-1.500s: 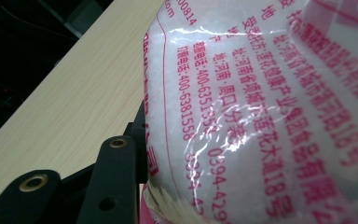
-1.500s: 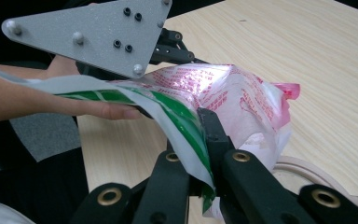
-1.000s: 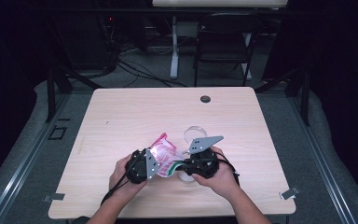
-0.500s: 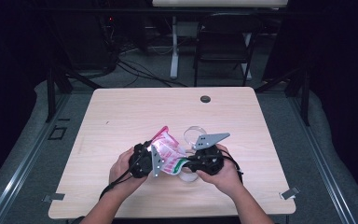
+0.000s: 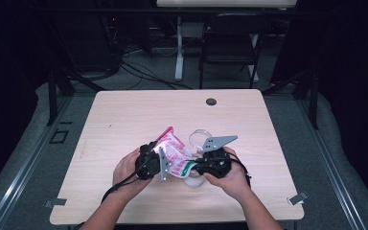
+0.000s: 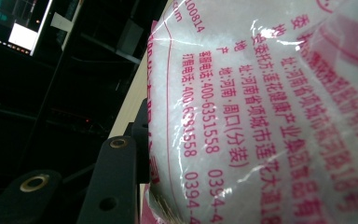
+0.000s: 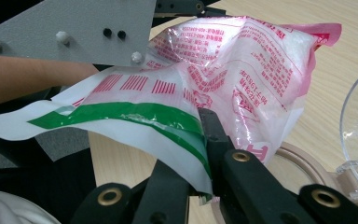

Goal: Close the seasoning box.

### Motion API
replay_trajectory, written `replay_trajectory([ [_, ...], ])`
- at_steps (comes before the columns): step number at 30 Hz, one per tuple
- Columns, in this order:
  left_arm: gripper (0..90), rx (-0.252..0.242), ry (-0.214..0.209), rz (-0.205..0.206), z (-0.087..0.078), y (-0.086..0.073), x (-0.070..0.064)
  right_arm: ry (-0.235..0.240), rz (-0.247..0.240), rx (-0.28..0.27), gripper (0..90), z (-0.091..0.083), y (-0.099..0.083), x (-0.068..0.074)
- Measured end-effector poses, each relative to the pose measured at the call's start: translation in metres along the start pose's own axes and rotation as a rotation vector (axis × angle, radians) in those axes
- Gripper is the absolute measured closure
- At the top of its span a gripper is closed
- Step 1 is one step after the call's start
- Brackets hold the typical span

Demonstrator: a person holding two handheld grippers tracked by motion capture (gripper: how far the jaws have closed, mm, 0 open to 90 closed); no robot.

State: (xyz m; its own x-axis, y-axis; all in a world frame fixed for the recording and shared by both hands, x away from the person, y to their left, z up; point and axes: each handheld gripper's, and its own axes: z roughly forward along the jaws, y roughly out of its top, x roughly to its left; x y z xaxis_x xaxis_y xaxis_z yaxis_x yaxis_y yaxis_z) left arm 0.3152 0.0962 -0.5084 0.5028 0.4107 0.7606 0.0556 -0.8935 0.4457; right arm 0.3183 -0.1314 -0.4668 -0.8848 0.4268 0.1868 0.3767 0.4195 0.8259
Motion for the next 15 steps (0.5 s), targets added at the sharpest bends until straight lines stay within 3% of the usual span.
replay_trajectory([
  [15,60.7,0.022,0.035,0.046,0.0012,0.0019,0.0003,-0.007,-0.005,0.004,90.0,0.0032,-0.0015,-0.0037],
])
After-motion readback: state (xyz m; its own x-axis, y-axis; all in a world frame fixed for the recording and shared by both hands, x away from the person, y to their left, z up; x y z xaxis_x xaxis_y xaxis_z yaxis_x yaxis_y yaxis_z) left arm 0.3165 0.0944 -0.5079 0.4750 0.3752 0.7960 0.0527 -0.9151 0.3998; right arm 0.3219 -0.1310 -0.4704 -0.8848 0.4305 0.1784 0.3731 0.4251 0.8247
